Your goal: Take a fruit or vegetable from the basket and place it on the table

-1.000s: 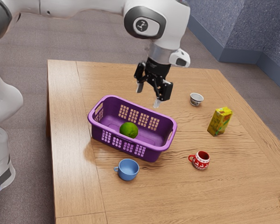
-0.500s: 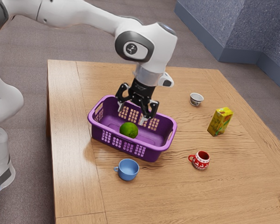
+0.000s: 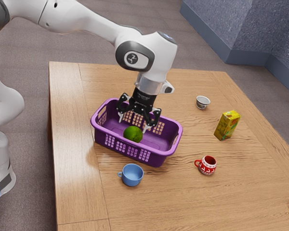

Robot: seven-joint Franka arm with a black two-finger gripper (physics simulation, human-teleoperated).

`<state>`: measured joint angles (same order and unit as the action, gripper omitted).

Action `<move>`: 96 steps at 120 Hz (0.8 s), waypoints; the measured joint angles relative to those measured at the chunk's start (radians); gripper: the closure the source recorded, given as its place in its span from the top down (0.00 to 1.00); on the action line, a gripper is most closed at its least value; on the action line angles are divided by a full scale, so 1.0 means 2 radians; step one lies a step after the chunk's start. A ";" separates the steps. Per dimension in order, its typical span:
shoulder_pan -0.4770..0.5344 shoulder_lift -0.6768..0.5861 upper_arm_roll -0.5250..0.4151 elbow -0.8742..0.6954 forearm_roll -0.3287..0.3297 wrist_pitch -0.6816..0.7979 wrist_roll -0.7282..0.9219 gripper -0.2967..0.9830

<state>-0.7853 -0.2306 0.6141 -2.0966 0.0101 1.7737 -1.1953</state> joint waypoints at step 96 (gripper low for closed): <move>0.002 0.029 0.030 -0.011 0.007 0.044 0.004 0.76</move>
<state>-0.7808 -0.1717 0.6738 -2.1179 0.0248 1.8620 -1.1883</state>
